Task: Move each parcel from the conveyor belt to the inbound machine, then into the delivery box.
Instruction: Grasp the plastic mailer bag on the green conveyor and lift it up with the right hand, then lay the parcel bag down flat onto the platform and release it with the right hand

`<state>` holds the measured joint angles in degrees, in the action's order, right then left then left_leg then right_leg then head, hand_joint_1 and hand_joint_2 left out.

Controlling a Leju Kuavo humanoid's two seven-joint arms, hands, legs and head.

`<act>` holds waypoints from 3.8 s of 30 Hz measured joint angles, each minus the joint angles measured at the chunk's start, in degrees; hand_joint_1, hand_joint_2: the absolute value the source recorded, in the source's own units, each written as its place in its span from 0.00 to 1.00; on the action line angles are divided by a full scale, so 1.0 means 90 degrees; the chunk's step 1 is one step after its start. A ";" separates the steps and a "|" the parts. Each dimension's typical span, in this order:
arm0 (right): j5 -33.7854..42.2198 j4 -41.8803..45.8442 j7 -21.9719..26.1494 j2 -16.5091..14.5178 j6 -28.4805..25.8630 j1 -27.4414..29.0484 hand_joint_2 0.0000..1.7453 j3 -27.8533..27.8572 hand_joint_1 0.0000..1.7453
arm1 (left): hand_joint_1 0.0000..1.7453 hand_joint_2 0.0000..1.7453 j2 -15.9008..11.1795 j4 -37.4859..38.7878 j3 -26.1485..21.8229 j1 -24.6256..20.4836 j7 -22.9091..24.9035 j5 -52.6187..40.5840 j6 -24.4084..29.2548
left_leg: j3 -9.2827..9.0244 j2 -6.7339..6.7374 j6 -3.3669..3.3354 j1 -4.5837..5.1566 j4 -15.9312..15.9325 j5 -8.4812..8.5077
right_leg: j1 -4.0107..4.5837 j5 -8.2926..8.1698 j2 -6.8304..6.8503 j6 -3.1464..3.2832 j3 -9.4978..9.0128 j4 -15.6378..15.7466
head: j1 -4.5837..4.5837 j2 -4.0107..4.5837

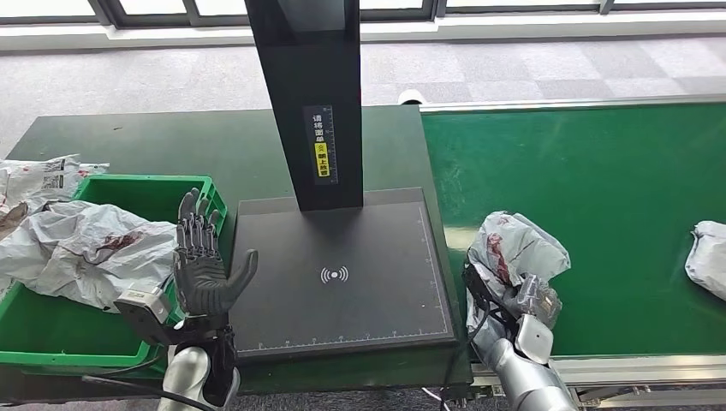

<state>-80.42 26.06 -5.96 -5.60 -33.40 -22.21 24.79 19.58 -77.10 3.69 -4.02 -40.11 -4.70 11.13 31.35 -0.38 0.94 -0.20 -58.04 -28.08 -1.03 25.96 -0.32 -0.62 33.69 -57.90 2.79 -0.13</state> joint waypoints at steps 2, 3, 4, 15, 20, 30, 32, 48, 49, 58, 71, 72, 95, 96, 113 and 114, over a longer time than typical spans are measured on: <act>0.0412 0.0254 0.0784 -0.0071 -0.0499 0.0098 1.00 0.0049 1.00 | 0.00 1.00 -0.0001 -0.0015 0.0000 0.0014 -0.0001 -0.0006 0.0017 | 0.0003 0.0000 0.0000 0.0000 0.0000 0.0000 | 0.0000 0.0000 0.0000 0.0000 0.0003 0.0000 | 0.0001 0.0000; 0.0618 0.0462 0.1213 -0.0130 -0.0631 0.0158 1.00 0.0063 1.00 | 0.00 1.00 -0.0002 -0.0016 0.0000 0.0016 -0.0002 -0.0015 0.0027 | 0.0004 0.0001 0.0001 0.0000 0.0001 0.0000 | 0.0001 0.0000 0.0000 0.0000 0.0005 0.0000 | 0.0000 0.0000; 0.0794 0.0710 0.1615 -0.0209 -0.0702 0.0223 1.00 0.0070 1.00 | 0.00 1.00 -0.0002 -0.0016 0.0000 0.0016 -0.0002 -0.0027 0.0034 | 0.0005 0.0001 0.0001 -0.0001 0.0001 -0.0001 | 0.0002 0.0000 0.0000 0.0000 0.0007 0.0000 | -0.0001 0.0000; 0.0879 0.3325 0.2697 -0.1312 -0.0758 0.1042 1.00 -0.0974 1.00 | 0.00 1.00 -0.0007 -0.0018 0.0000 0.0017 -0.0002 -0.0080 0.0069 | 0.0010 0.0004 0.0008 -0.0013 0.0006 0.0002 | 0.0010 0.0003 -0.0003 0.0005 0.0019 -0.0002 | -0.0002 0.0000; 0.0962 0.3873 0.2758 -0.1439 -0.0758 0.1216 1.00 -0.1374 1.00 | 0.00 1.00 -0.0013 -0.0028 0.0000 0.0045 -0.0002 -0.0081 0.0080 | 0.0012 -0.0001 0.0007 -0.0011 0.0005 0.0003 | 0.0007 0.0003 0.0003 0.0005 0.0015 -0.0002 | -0.0002 0.0000; 0.1366 0.5029 0.2817 -0.1558 -0.0750 0.1506 1.00 -0.2855 1.00 | 0.00 1.00 -0.0017 -0.0057 0.0000 0.0038 -0.0005 -0.0125 0.0044 | 0.0013 0.0008 0.0008 -0.0012 0.0006 0.0002 | 0.0009 0.0003 -0.0006 0.0005 0.0023 -0.0002 | -0.0002 0.0000; 0.1421 0.4880 0.2858 -0.1558 -0.0746 0.1439 1.00 -0.3148 1.00 | 0.00 1.00 -0.0017 -0.0056 0.0002 0.0035 -0.0005 -0.0129 0.0022 | 0.0013 0.0007 0.0009 -0.0013 0.0006 0.0002 | 0.0010 0.0003 -0.0007 0.0006 0.0022 -0.0002 | -0.0002 0.0000; 0.0771 0.2681 0.1996 -0.1654 -0.0744 0.0627 1.00 -0.4583 1.00 | 0.00 1.00 -0.0023 -0.0045 0.0274 -0.0022 -0.0005 -0.0087 0.0079 | 0.0013 0.0003 0.0010 -0.0013 0.0005 0.0004 | 0.0010 0.0003 -0.0006 0.0006 0.0021 -0.0002 | -0.0002 0.0000; 0.0757 0.2595 0.1951 -0.1663 -0.0744 0.0580 1.00 -0.4583 1.00 | 0.00 1.00 -0.0024 -0.0045 0.0297 -0.0027 -0.0005 -0.0078 0.0080 | 0.0013 0.0004 0.0010 -0.0013 0.0005 0.0004 | 0.0009 0.0003 -0.0006 0.0006 0.0021 -0.0002 | -0.0002 0.0000; 0.1078 0.2014 0.2035 -0.1694 -0.0748 0.0284 1.00 -0.4583 0.00 | 0.00 1.00 -0.0029 -0.0042 0.0450 -0.0054 -0.0005 -0.0194 0.0106 | 0.0013 0.0003 0.0011 -0.0013 0.0005 0.0004 | 0.0010 0.0002 -0.0006 0.0006 0.0022 -0.0002 | -0.0002 0.0000; 0.1254 0.1842 0.2212 -0.1703 -0.0753 0.0274 1.00 -0.4528 0.00 | 0.00 1.00 -0.0037 -0.0054 0.0580 -0.0073 -0.0008 -0.0251 0.0353 | 0.0013 0.0004 0.0010 -0.0013 0.0005 0.0004 | 0.0010 0.0002 -0.0006 0.0006 0.0023 -0.0002 | -0.0002 0.0000; 0.1472 0.1837 0.2379 -0.1702 -0.0753 0.0274 1.00 -0.4508 0.00 | 0.00 1.00 -0.0038 -0.0058 0.0580 -0.0072 -0.0008 -0.0279 0.0441 | 0.0013 0.0004 0.0010 -0.0013 0.0005 0.0004 | 0.0010 0.0002 -0.0006 0.0006 0.0023 -0.0002 | -0.0002 0.0000; 0.4262 0.5974 0.5096 -0.1572 -0.0760 0.1479 1.00 -0.3302 0.00 | 0.00 1.00 -0.0059 0.0838 0.0730 -0.0157 0.0226 -0.1156 0.1135 | 0.0011 0.0019 0.0007 0.0001 0.0001 0.0000 | 0.0002 0.0002 -0.0018 0.0005 0.0035 -0.0001 | -0.0001 0.0000; 0.4317 0.6207 0.5106 -0.1560 -0.0759 0.1533 1.00 -0.3281 0.00 | 0.00 1.00 -0.0058 0.0955 0.0746 -0.0178 0.0269 -0.1234 0.1143 | 0.0010 0.0021 0.0007 0.0002 0.0001 0.0000 | 0.0002 0.0002 -0.0021 0.0005 0.0036 -0.0001 | -0.0002 0.0000; 0.4713 0.7803 0.5111 -0.1510 -0.0750 0.1752 1.00 -0.3423 0.00 | 0.00 1.00 0.0191 0.4479 0.2122 -0.1790 0.1081 -0.1005 0.1943 | 0.0014 0.0018 0.0008 0.0004 0.0001 0.0003 | 0.0002 -0.0008 -0.0019 0.0010 0.0032 -0.0001 | -0.0001 0.0000; 0.4722 0.7805 0.5111 -0.1510 -0.0749 0.1752 1.00 -0.3424 0.00 | 0.00 1.00 0.0203 0.4615 0.2269 -0.1863 0.1167 -0.1002 0.1981 | 0.0015 0.0019 0.0008 0.0004 0.0001 0.0003 | 0.0002 -0.0008 -0.0019 0.0010 0.0032 -0.0001 | -0.0001 0.0000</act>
<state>-37.92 96.30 40.04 -19.19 -40.14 -6.45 -6.03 21.41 -35.56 24.11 -20.79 -29.61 -13.72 28.96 31.49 -0.21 1.01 -0.17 -58.04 -28.05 -1.01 25.88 -0.49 -0.53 33.97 -57.91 2.78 -0.13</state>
